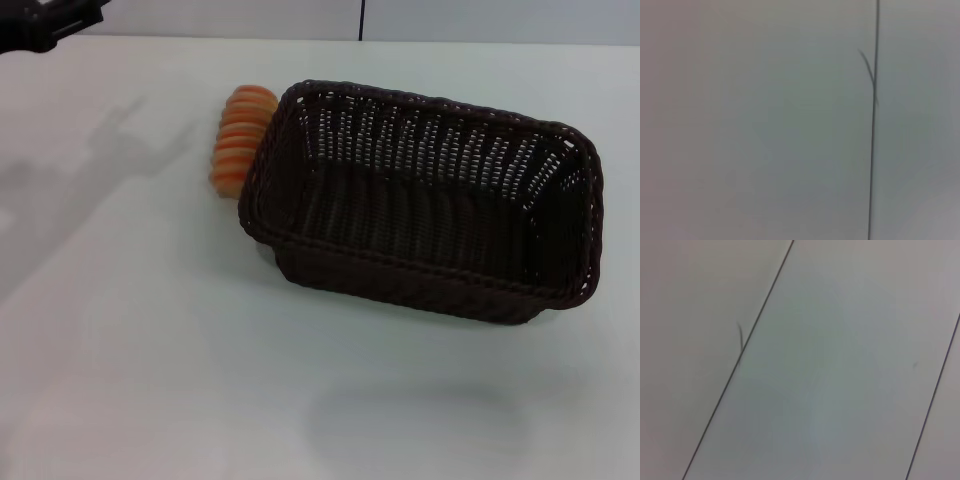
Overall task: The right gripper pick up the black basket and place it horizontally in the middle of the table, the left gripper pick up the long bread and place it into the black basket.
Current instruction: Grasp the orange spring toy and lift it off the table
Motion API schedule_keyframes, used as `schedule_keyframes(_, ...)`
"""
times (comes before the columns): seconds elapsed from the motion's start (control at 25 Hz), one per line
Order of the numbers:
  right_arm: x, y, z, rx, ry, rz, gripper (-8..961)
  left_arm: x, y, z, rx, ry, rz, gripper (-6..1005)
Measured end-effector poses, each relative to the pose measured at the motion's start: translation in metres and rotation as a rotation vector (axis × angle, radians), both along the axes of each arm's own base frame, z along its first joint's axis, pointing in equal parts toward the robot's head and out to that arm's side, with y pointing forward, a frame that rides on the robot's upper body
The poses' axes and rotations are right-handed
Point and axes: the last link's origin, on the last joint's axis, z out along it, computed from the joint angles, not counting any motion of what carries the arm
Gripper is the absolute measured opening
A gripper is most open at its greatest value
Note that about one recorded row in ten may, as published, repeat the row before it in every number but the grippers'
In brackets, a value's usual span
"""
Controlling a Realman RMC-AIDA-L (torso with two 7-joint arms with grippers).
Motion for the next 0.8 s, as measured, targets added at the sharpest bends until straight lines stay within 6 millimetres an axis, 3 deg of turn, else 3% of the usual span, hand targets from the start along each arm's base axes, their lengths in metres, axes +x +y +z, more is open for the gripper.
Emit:
schedule_keyframes(0.16,0.001,-0.012,-0.002,0.030,0.009,0.002,477,0.005,0.006,0.000,-0.009,0.001,0.004,851)
schedule_keyframes(0.2,0.001,-0.014,-0.002,0.037,0.013,-0.005,477,0.017,0.018,0.000,-0.034,0.010,0.030,851)
schedule_keyframes(0.36,0.000,-0.019,-0.003,0.054,0.024,-0.015,477,0.026,0.028,0.001,-0.052,0.030,0.064,850)
schedule_keyframes(0.4,-0.001,-0.019,-0.003,0.056,0.027,-0.008,477,0.035,0.032,0.009,-0.040,0.044,0.084,850)
schedule_keyframes(0.56,-0.006,-0.025,-0.004,0.052,0.044,0.031,477,0.047,0.030,0.028,0.012,0.047,0.075,850)
schedule_keyframes(0.8,0.002,-0.025,-0.002,0.020,0.107,0.058,476,0.048,0.025,0.043,0.048,0.038,0.076,850)
